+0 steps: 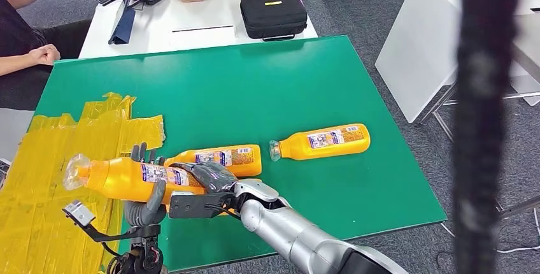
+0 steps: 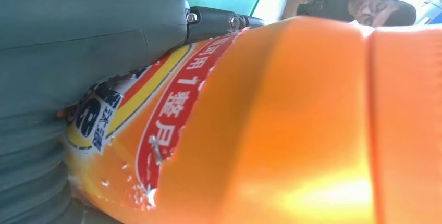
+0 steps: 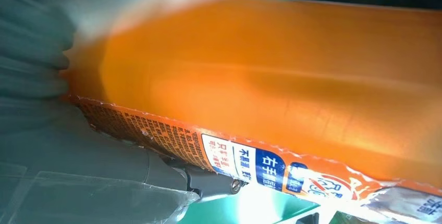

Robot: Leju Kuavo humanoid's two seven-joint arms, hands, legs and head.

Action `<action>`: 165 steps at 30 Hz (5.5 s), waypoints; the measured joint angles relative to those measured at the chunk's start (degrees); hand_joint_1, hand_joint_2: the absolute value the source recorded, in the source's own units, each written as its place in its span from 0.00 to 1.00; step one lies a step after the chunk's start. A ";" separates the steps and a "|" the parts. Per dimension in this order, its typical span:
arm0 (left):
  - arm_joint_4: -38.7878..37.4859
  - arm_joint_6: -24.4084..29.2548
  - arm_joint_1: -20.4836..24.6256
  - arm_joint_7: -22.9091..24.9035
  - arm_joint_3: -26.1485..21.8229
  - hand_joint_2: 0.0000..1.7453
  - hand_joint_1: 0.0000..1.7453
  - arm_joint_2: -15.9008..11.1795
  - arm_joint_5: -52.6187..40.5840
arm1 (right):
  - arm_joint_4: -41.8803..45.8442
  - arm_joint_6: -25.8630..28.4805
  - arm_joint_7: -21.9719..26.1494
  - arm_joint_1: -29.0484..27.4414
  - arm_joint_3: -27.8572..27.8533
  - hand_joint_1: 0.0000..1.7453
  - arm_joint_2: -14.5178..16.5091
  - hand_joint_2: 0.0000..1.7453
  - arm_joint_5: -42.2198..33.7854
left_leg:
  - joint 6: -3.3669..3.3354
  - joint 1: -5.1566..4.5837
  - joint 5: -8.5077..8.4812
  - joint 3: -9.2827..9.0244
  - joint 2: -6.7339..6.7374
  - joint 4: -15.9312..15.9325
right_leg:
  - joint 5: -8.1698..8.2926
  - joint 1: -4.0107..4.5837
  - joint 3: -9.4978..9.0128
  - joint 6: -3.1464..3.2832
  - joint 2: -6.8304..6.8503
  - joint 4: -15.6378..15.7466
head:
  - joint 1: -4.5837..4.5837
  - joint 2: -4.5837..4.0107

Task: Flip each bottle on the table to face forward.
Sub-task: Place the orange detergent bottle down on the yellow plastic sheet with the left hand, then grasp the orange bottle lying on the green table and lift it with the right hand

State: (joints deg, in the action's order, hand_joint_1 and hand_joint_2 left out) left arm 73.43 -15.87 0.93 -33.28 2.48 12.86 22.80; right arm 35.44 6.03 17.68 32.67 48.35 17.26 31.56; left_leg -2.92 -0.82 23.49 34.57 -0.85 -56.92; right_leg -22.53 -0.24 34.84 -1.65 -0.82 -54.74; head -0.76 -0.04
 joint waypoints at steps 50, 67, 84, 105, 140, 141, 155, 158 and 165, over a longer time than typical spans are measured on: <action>16.11 54.46 2.55 -6.05 -12.88 1.00 1.00 -7.31 -63.79 | 23.12 -0.27 2.99 -11.01 -11.94 0.00 -12.78 1.00 -2.32 | 0.01 0.01 -0.02 0.08 -0.04 0.00 | 0.02 0.00 0.03 0.02 -0.01 -0.01 | 0.01 0.00; -36.96 56.50 21.11 32.83 -4.35 1.00 1.00 -18.59 -111.16 | 21.33 -5.57 -3.04 -8.34 -3.60 0.00 -13.46 1.00 6.71 | 0.13 -0.02 -0.16 -0.07 -0.33 0.03 | 0.04 -0.02 -0.16 0.23 0.20 -0.11 | 0.01 0.00; -50.08 55.21 27.38 25.54 -6.59 0.00 0.00 -20.45 -102.40 | 14.59 -4.38 -7.90 -6.09 -0.25 0.00 -10.84 1.00 11.86 | 0.64 0.04 -0.72 -0.50 -0.63 0.10 | 0.23 0.02 -0.49 0.70 0.51 -0.37 | 0.01 0.00; -41.69 49.98 23.88 -3.05 -21.80 0.00 0.00 -18.34 -66.24 | 7.59 -7.93 -19.32 -2.35 1.86 0.00 -9.34 1.00 19.25 | 0.72 0.06 -0.63 -0.54 -0.32 0.09 | 0.21 0.08 -0.13 0.86 0.32 -0.36 | 0.01 0.00; -33.54 -4.21 23.61 0.19 -22.17 1.00 0.00 -14.59 -19.19 | 23.70 -20.56 -8.05 -11.11 -14.28 1.00 -16.80 1.00 -14.63 | 0.59 0.00 -0.72 0.01 -0.28 0.04 | 0.49 0.00 0.13 0.59 0.25 -0.37 | 0.01 0.00; -32.49 -5.61 22.81 0.67 -21.75 1.00 0.00 -14.05 -17.49 | 23.80 -20.49 -7.51 -11.01 -15.25 1.00 -16.85 1.00 -15.81 | 0.58 0.00 -0.72 0.06 -0.27 0.03 | 0.50 0.00 0.17 0.58 0.25 -0.37 | 0.01 0.00; -10.88 -5.31 10.52 5.81 -7.02 1.00 0.00 -3.98 -8.51 | 15.64 -15.56 -5.88 2.67 -22.09 1.00 -9.10 1.00 -20.55 | 0.49 -0.02 -0.80 0.77 -0.30 0.00 | 0.57 -0.02 0.82 0.48 0.25 -0.38 | 0.01 0.00; -10.35 -5.10 10.90 5.87 -4.44 1.00 0.00 -3.09 -8.41 | 9.99 -13.11 -6.47 7.22 -22.12 1.00 -5.65 1.00 -19.35 | 0.48 0.02 -0.81 0.78 -0.25 0.00 | 0.59 0.00 0.86 0.51 0.24 -0.40 | 0.00 0.00; -9.75 -4.82 12.05 5.64 -2.32 1.00 0.00 -2.51 -8.10 | 0.91 -9.05 -9.89 11.50 -18.03 1.00 0.91 1.00 -21.14 | 0.50 0.07 -0.82 0.85 -0.25 0.00 | 0.59 0.06 0.95 0.56 0.23 -0.42 | 0.01 0.00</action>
State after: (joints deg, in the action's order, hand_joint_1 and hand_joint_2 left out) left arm 63.69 -20.69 12.99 -27.64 0.16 10.35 14.70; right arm 36.35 -3.02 7.79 44.18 30.33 18.17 10.41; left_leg -2.42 -0.75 22.67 35.42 -1.10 -56.91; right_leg -21.94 -0.18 35.79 -1.09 -0.59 -55.17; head -0.75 -0.04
